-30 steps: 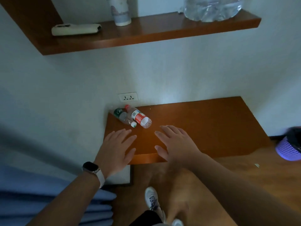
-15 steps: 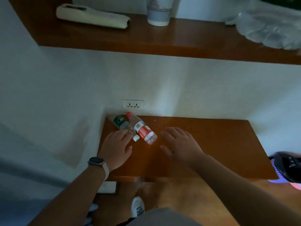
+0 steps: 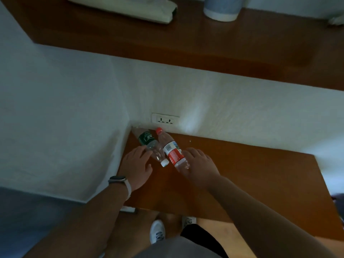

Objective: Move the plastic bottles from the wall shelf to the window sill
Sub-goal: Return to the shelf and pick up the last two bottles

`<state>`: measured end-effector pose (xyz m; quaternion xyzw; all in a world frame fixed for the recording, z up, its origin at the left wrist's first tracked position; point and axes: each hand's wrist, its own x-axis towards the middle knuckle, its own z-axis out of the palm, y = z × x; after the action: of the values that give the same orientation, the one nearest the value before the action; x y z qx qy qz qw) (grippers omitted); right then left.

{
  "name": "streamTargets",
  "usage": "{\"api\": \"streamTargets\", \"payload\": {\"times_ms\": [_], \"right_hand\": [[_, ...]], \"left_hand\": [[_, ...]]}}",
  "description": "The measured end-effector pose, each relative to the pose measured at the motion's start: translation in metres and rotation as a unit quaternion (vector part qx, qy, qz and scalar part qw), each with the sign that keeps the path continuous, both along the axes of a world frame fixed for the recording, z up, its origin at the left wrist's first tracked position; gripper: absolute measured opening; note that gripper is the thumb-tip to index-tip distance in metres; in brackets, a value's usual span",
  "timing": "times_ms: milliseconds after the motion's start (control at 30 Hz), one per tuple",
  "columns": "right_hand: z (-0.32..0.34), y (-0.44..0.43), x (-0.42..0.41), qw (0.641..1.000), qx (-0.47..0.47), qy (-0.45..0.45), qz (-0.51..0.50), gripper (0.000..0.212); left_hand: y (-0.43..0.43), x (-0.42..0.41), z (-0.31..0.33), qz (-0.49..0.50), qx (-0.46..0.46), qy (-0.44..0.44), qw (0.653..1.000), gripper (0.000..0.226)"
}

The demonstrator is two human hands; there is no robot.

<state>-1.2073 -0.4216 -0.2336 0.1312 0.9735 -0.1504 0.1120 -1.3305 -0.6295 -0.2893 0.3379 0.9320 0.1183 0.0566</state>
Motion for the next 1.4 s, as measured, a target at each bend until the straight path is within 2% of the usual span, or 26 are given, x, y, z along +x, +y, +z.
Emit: {"api": "streamTargets", "payload": {"times_ms": [133,333,567,767,867,967,1167,1400], "right_hand": [[-0.022,0.01,-0.016,0.997,-0.057,-0.029,-0.032,0.067],[-0.044,0.022,-0.054,0.981,-0.151,-0.048,-0.115,0.077],[-0.071,0.019,-0.07,0.98,-0.169,-0.059,-0.088,0.08],[-0.085,0.02,-0.079,0.972,-0.186,-0.072,-0.125,0.077],[-0.089,0.018,-0.084,0.951,-0.247,-0.09,-0.166,0.074],[-0.091,0.018,-0.086,0.93,-0.3,-0.099,-0.189,0.067],[-0.091,0.026,-0.067,0.913,-0.327,-0.104,-0.221,0.068],[-0.065,0.038,-0.035,0.892,-0.351,-0.068,-0.277,0.065]], "left_hand": [[0.015,-0.013,-0.006,0.007,-0.033,-0.018,0.999,0.056],[0.04,-0.059,-0.005,-0.028,-0.097,0.004,0.995,0.059],[0.035,-0.089,-0.027,-0.083,-0.163,-0.02,0.983,0.072],[0.037,-0.097,-0.04,-0.13,-0.165,0.04,0.977,0.08],[0.034,-0.103,-0.046,-0.146,-0.157,0.065,0.975,0.074],[0.029,-0.106,-0.05,-0.153,-0.135,0.056,0.977,0.067],[0.027,-0.094,-0.057,-0.205,-0.081,0.069,0.973,0.058],[0.028,-0.084,-0.048,-0.178,-0.149,0.007,0.973,0.058]]}}
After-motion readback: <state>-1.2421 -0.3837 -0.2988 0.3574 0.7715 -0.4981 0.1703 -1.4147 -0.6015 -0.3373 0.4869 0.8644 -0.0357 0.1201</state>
